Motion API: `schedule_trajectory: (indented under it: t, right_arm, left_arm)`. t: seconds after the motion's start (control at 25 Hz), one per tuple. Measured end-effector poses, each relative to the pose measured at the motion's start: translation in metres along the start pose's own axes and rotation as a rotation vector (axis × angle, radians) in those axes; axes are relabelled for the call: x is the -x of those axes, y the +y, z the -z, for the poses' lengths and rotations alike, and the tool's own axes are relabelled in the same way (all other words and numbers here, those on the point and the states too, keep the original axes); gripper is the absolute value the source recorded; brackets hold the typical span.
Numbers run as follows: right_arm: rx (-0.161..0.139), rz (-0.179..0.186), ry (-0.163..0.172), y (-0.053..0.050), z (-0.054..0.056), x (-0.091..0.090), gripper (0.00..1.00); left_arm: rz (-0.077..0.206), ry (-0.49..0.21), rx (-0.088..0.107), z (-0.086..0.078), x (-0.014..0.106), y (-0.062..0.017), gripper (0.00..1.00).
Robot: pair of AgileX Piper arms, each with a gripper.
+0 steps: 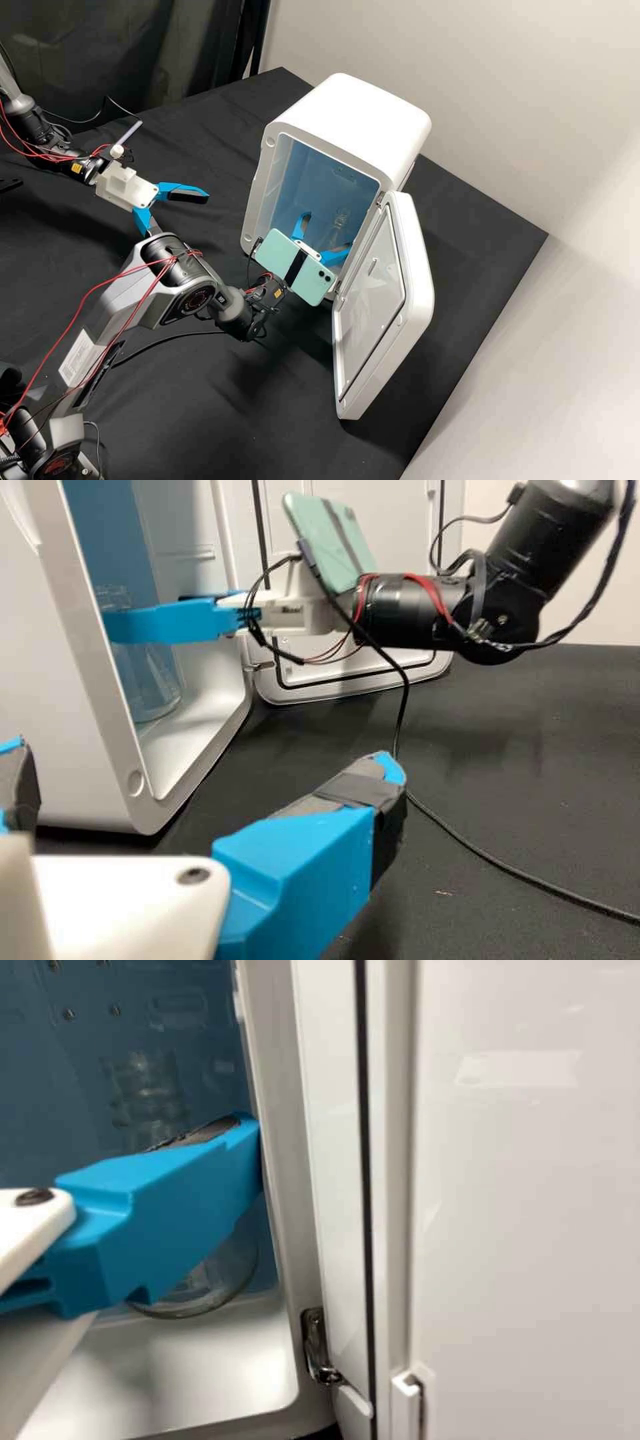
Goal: Place the flask in the incubator
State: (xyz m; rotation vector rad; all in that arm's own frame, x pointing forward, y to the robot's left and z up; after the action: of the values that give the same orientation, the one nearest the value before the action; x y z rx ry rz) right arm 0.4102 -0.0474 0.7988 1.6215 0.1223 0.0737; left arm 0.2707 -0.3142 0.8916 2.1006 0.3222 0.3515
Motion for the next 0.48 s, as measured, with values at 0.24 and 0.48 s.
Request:
schedule_trajectory:
  t: [0.24,0.48]
  right_arm:
    - [-0.009,-0.015,0.025,0.012,0.007,0.016,1.0]
    - [-0.025,-0.029,0.042,0.019,0.015,0.024,1.0]
  left_arm:
    - [0.0,0.0,0.0,0.0,0.0,0.0,1.0]
    - [0.0,0.0,0.0,0.0,0.0,0.0,1.0]
